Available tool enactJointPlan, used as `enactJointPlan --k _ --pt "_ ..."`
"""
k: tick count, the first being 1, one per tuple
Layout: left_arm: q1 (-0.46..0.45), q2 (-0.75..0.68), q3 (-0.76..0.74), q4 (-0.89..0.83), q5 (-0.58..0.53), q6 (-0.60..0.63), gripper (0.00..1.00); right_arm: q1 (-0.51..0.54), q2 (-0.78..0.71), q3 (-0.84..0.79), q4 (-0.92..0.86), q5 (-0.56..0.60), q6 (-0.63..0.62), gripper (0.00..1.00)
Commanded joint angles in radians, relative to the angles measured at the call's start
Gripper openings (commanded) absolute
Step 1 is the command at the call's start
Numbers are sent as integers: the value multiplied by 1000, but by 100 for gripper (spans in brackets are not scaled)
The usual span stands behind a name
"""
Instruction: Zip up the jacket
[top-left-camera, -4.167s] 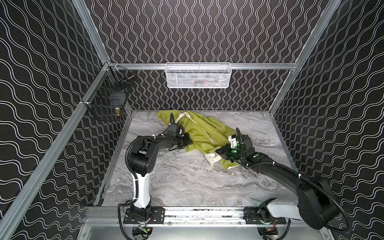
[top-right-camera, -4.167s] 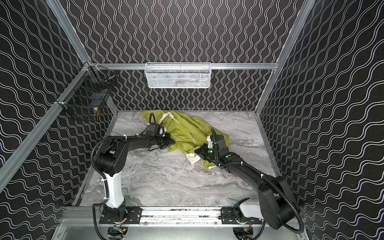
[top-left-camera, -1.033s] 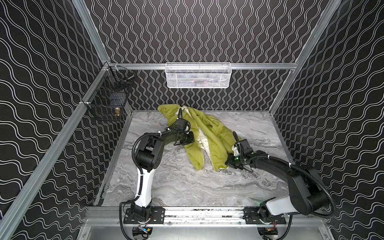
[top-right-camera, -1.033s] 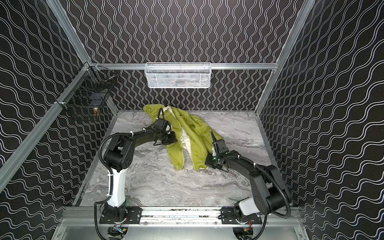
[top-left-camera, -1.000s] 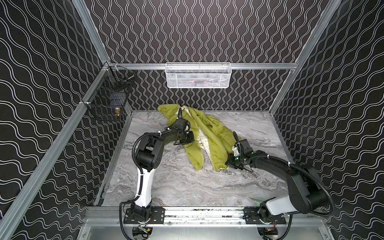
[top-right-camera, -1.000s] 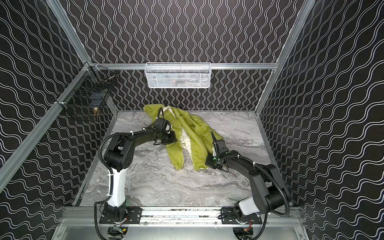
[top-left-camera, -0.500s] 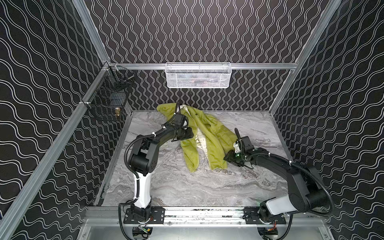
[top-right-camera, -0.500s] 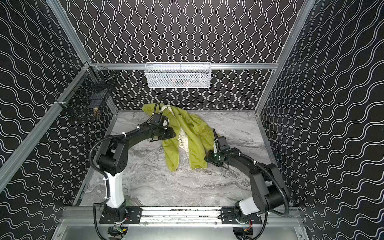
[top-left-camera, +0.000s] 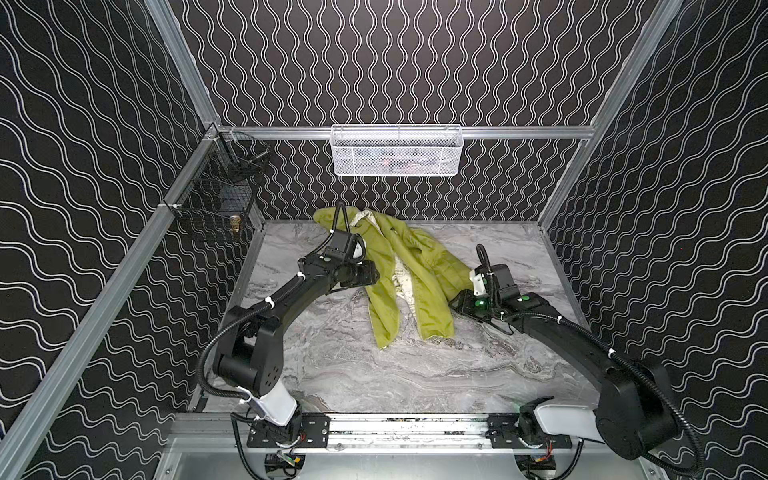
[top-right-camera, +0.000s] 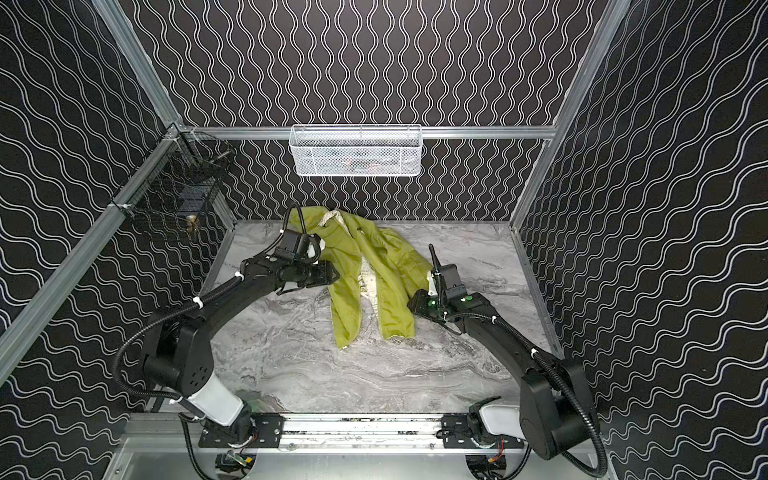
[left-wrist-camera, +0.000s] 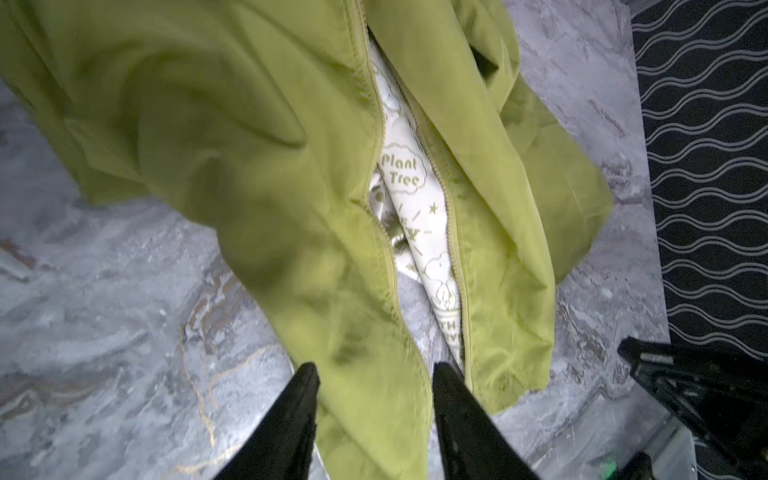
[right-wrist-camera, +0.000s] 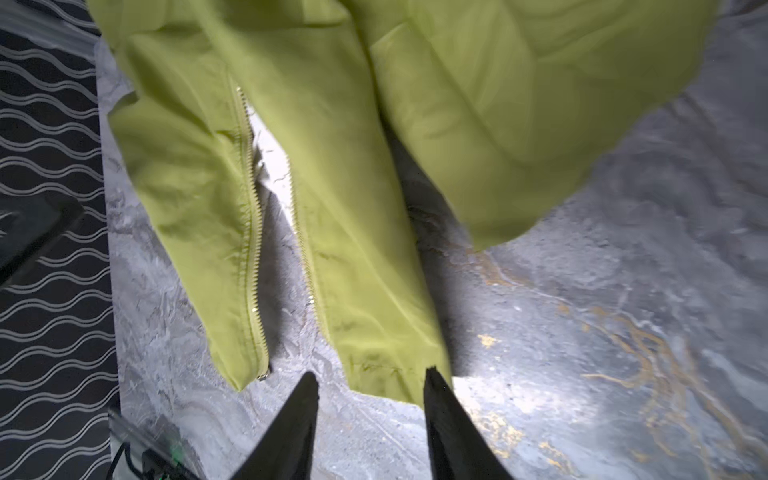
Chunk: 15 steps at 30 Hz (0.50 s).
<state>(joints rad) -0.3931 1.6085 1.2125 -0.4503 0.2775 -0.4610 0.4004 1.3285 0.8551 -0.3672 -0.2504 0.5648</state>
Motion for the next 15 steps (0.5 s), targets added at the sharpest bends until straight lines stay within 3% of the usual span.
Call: enactJointPlan --k 1,9,15 --pt "-3 -66 -79 -36 35 6 51 53 29 29 3 -8 17 44" --pt "-7 -205 -319 68 124 -55 57 201 172 88 52 -3 61 46" --pt "-32 -278 -466 152 179 -75 59 247 246 87 91 -26 90 45"
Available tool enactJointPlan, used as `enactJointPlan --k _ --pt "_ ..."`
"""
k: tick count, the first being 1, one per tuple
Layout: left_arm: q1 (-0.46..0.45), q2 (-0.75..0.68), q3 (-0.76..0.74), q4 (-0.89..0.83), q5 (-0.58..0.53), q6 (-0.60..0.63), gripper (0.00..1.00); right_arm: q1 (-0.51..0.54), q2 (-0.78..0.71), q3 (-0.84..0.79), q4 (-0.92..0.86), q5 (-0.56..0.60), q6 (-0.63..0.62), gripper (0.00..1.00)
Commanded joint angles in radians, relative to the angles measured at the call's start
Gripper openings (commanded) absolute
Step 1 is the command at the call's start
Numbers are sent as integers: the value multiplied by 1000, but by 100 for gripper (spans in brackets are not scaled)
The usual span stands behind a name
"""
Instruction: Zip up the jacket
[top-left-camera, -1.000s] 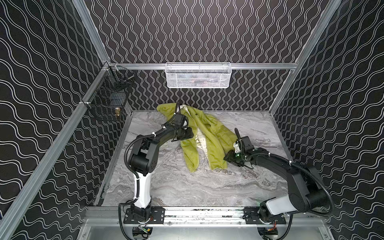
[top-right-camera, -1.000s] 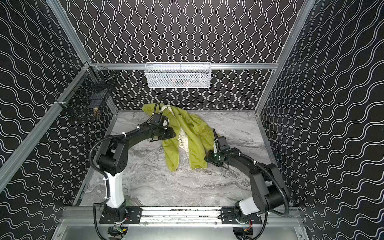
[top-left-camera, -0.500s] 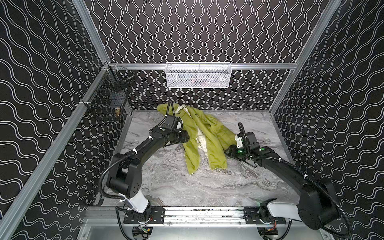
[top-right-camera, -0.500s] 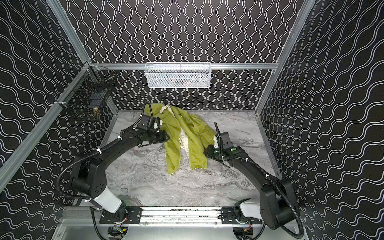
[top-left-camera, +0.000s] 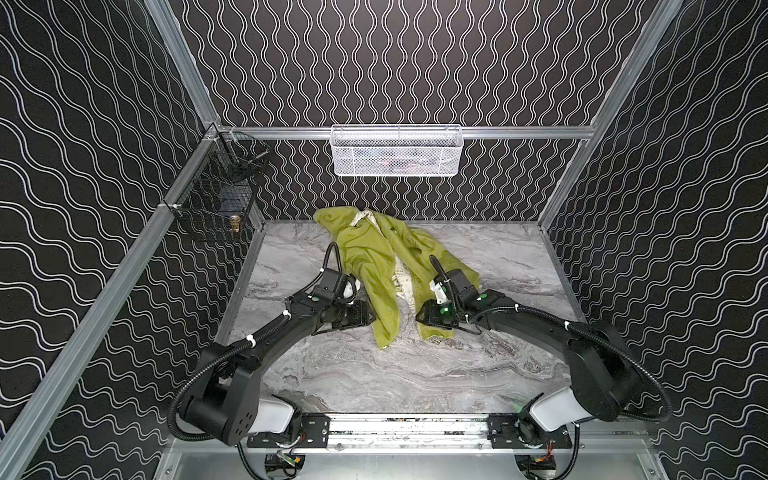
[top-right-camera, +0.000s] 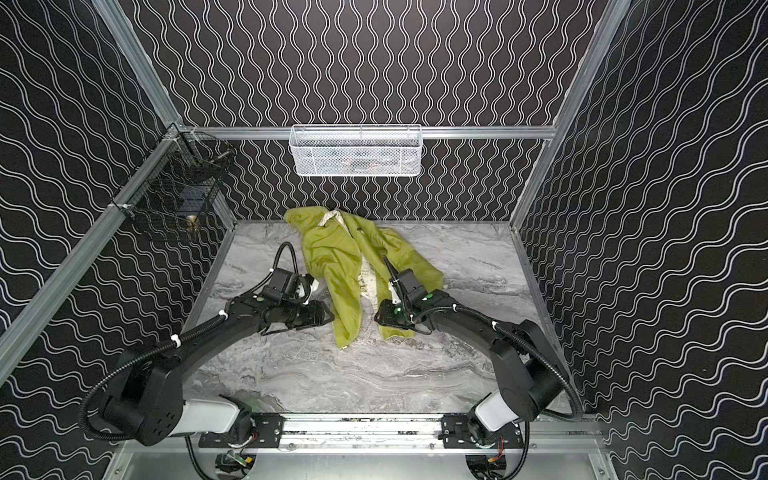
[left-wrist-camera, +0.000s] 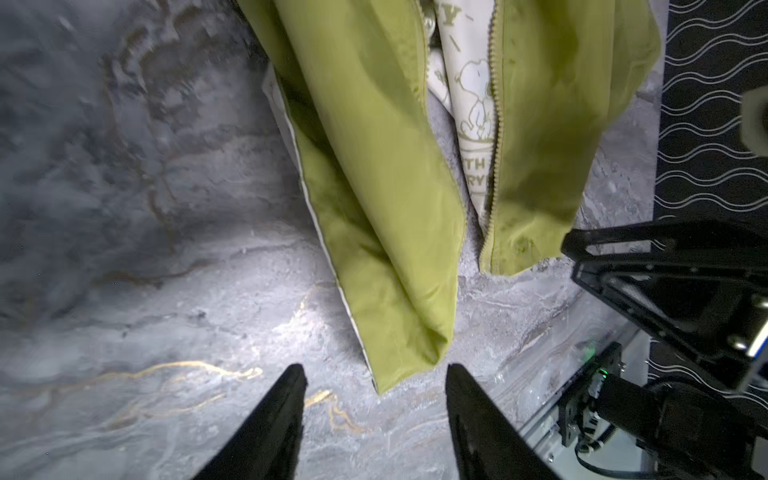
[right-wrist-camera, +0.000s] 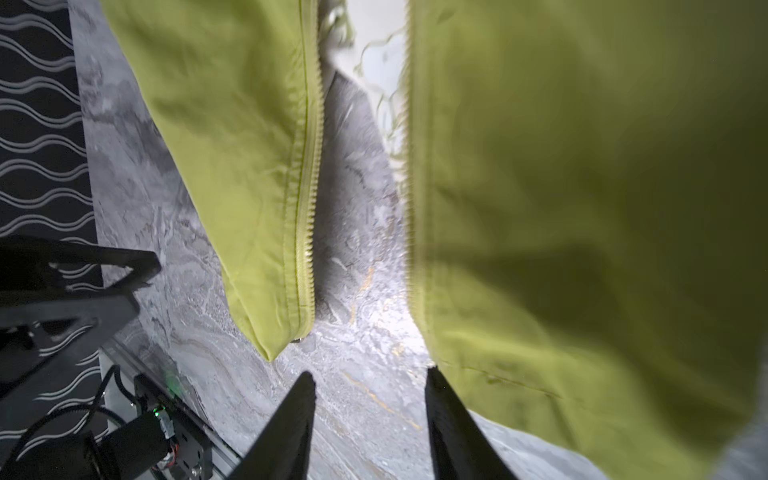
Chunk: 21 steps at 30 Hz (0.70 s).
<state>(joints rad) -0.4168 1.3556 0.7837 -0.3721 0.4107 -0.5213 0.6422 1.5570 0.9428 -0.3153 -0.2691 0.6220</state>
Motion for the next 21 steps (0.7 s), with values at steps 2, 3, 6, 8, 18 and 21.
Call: enactJointPlan --k 2,3,6,8,18,21 --pt "-21 -48 -65 84 47 -20 59 6 21 -13 37 -1 40 45" --pt "-29 -62 -76 86 44 -26 59 5 17 -25 38 1 45 45" --pt "-52 -99 -110 94 35 -47 58 6 -14 -75 45 0 69 46" --pt "-63 -121 -133 97 29 -64 58 9 -43 -112 53 -1 91 46" --pt "-108 -229 -254 129 8 -167 58 22 -170 -315 152 22 222 48" --pt "-121 -230 -245 133 10 -174 58 20 -141 -300 176 24 228 47"
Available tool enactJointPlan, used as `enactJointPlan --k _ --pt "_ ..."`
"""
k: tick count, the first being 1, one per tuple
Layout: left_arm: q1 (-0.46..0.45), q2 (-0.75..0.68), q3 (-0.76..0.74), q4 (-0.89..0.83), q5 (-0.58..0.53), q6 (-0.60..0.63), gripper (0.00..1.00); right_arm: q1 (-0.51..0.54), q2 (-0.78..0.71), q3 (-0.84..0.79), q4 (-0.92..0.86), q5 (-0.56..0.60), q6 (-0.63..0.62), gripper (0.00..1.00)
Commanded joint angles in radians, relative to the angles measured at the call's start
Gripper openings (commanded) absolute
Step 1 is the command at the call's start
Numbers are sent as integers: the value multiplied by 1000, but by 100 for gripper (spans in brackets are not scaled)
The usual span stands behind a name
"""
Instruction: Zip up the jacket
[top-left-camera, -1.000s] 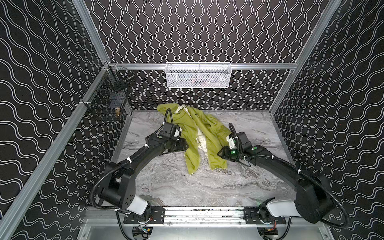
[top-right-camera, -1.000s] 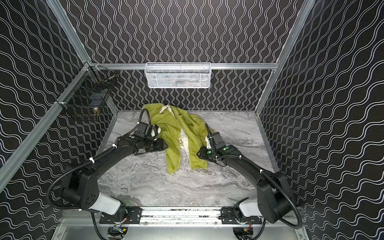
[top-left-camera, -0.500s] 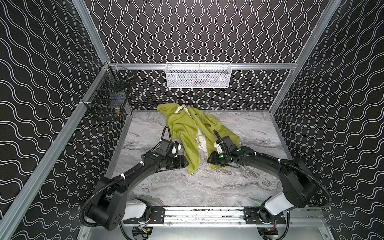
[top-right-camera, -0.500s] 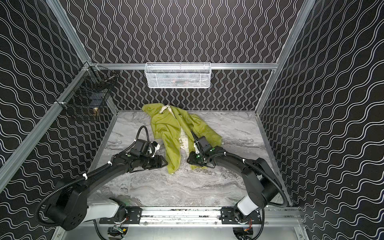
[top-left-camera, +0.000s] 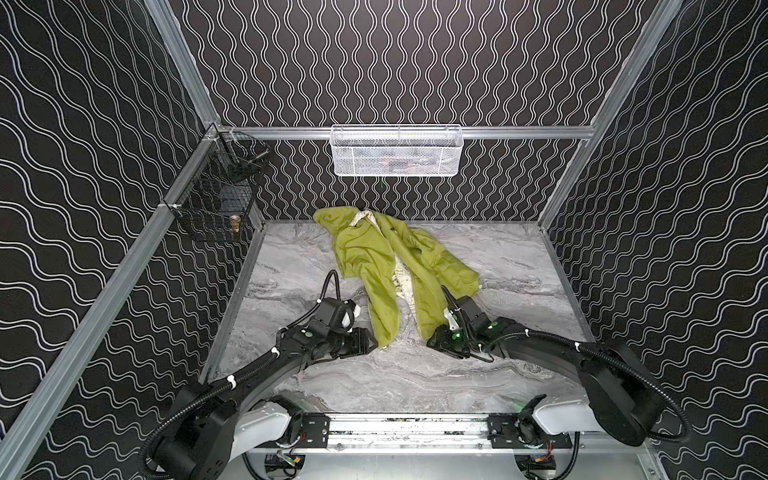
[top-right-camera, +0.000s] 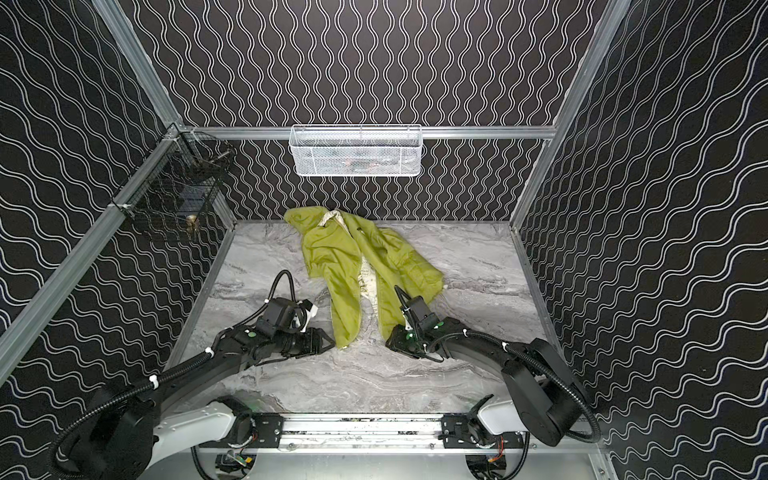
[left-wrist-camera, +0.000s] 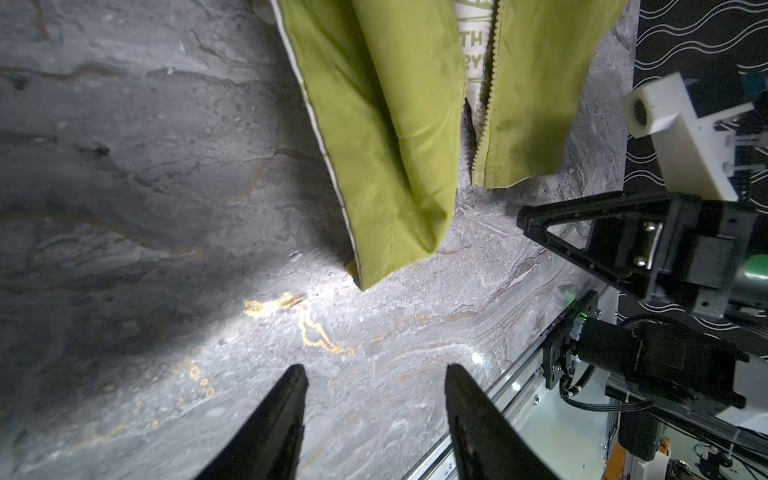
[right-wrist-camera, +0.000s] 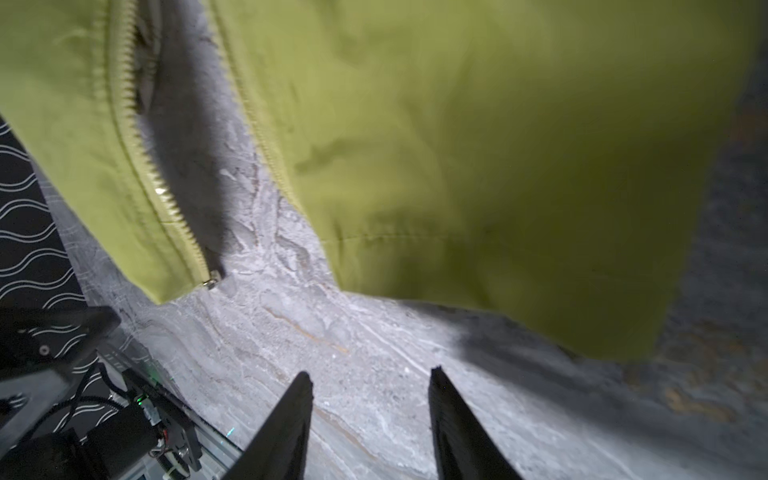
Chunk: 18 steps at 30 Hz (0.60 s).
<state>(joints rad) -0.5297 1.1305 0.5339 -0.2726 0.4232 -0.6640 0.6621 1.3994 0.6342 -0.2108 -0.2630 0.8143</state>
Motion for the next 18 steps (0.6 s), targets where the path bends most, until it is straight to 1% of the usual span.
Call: enactJointPlan --k 1,5,12,13,15,18 --pt "-15 -5 12 33 -4 -31 58 2 30 17 83 18 40 47" --pt "-38 -4 35 34 -12 -41 57 1 80 48 129 15 60 44" --pt "-54 3 29 73 -12 -70 58 -4 126 74 147 38 71 39" --pt "-57 7 30 79 -11 -73 57 -7 129 75 149 37 69 37" --pt "-62 16 35 82 -15 -75 57 -10 133 80 146 39 67 29" --pt "-67 21 40 86 -24 -78 57 -11 128 92 136 43 62 9"
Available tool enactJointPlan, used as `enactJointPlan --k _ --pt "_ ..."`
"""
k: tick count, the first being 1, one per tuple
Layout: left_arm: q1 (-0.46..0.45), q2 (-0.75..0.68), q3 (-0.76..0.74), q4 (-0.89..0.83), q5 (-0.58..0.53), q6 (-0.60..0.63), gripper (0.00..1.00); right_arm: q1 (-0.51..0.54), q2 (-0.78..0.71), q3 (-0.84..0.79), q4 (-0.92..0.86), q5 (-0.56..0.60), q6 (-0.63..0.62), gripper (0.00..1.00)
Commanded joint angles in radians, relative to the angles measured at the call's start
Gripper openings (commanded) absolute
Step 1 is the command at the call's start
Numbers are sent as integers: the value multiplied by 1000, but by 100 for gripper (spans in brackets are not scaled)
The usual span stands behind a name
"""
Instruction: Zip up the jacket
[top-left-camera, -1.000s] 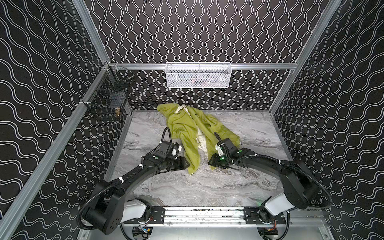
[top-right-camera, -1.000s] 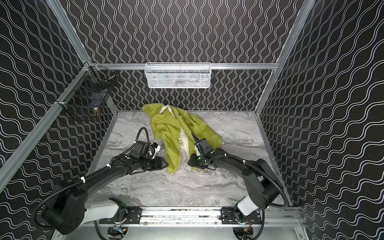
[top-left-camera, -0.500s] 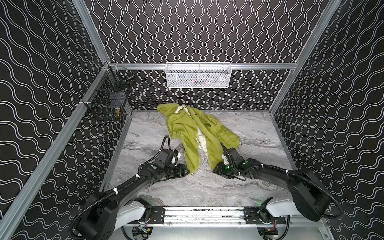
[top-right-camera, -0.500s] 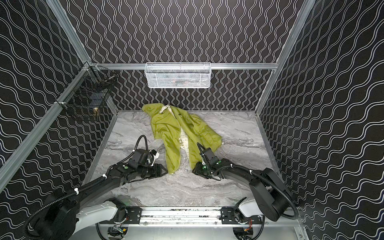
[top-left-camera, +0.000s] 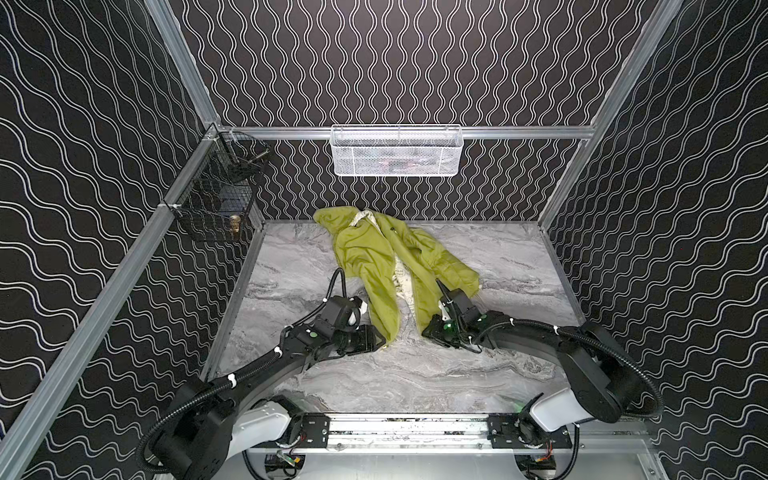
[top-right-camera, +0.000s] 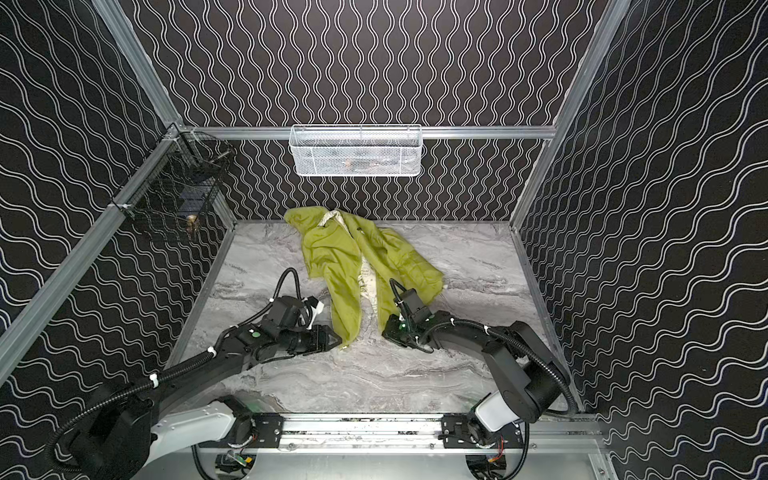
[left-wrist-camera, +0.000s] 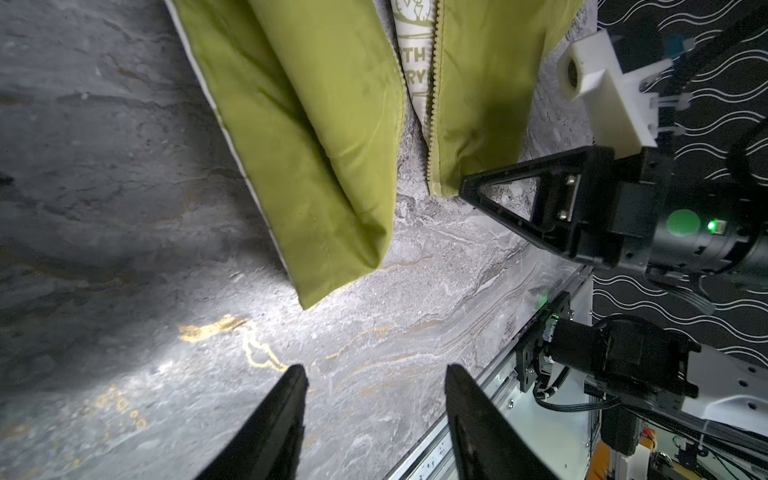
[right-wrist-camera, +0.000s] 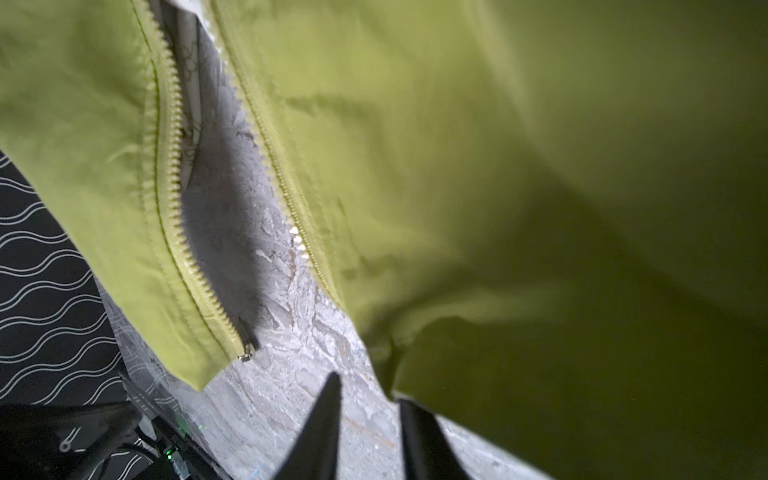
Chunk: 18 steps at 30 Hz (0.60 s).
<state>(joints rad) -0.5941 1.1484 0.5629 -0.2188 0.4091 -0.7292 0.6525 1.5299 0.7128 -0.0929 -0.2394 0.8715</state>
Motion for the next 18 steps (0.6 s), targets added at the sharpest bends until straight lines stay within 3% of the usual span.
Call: enactJointPlan --k 1,11,18 --pt "-2 4 11 35 -13 -13 57 -1 -8 18 13 19 2 4" --pt "18 36 137 -130 -148 55 61 14 -64 114 -27 -87 -55 0" --pt "233 84 170 -145 -103 71 67 11 -142 313 -244 14 -140 0"
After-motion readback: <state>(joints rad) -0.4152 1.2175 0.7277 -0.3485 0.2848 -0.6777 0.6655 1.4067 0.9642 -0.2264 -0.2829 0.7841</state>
